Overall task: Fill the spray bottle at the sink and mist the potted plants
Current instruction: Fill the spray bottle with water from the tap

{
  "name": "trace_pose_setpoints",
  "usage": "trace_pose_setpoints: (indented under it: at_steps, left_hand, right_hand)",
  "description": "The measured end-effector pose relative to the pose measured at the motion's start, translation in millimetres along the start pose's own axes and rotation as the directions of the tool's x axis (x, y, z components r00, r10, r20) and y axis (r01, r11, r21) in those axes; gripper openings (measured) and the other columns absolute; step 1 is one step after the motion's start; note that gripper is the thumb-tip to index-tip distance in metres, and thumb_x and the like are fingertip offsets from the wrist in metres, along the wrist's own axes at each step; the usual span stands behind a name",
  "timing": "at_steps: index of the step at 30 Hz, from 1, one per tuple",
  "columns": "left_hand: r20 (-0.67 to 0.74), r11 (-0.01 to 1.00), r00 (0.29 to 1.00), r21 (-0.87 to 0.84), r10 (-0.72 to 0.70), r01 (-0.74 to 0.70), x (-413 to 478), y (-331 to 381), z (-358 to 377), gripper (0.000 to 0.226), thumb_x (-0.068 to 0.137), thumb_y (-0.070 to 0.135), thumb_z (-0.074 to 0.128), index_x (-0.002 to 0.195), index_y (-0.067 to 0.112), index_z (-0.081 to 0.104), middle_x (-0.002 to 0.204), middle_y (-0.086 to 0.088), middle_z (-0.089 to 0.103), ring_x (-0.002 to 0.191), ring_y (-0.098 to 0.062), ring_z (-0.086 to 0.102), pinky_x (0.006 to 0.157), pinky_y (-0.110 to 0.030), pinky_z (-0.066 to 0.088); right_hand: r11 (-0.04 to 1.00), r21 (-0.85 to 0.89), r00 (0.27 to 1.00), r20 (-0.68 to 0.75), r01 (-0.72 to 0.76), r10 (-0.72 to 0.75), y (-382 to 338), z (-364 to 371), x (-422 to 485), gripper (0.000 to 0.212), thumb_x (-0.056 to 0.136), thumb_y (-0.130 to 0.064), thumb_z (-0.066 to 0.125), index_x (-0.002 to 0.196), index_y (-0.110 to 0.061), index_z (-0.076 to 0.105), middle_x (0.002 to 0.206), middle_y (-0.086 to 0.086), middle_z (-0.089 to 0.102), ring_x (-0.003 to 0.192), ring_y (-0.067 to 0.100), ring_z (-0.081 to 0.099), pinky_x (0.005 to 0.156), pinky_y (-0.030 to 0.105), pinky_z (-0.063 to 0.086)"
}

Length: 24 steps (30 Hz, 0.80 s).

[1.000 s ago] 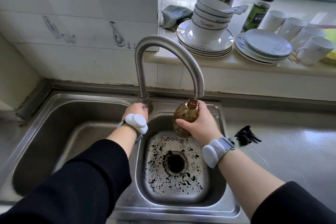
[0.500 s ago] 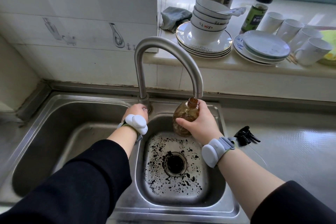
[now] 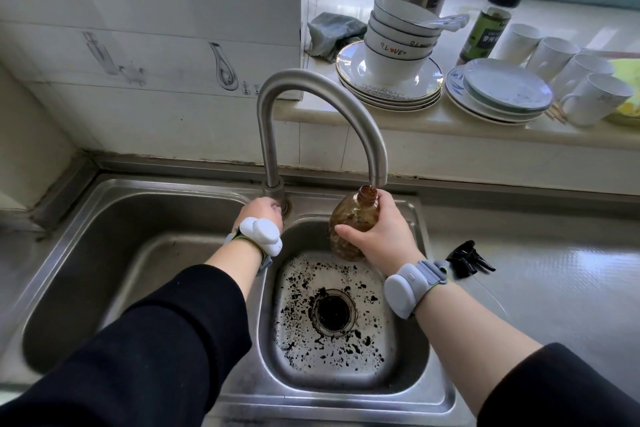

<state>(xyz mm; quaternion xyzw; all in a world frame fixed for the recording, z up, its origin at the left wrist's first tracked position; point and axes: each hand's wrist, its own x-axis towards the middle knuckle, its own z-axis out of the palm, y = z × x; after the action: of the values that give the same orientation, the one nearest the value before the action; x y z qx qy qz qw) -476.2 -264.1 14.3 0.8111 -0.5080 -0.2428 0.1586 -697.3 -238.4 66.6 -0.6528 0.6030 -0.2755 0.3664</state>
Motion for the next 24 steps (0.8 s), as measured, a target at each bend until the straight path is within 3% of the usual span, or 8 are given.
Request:
trace_pose_setpoints:
  at_steps: [24]
  left_hand:
    - [0.014,1.0,1.0,0.031,-0.001,0.0,5.8,-3.7,0.6,0.029,0.091,0.022,0.04,0.101,0.019,0.067,0.105,-0.006,0.068,0.077,-0.021,0.05,0.069,-0.026,0.038]
  right_hand:
    - [1.0,0.003,1.0,-0.004,-0.007,0.007,5.0,2.0,1.6,0.081,0.066,-0.043,0.081,0.132,-0.032,0.035,0.111,-0.018,0.045,0.105,0.006,0.045,0.087,0.024,0.04]
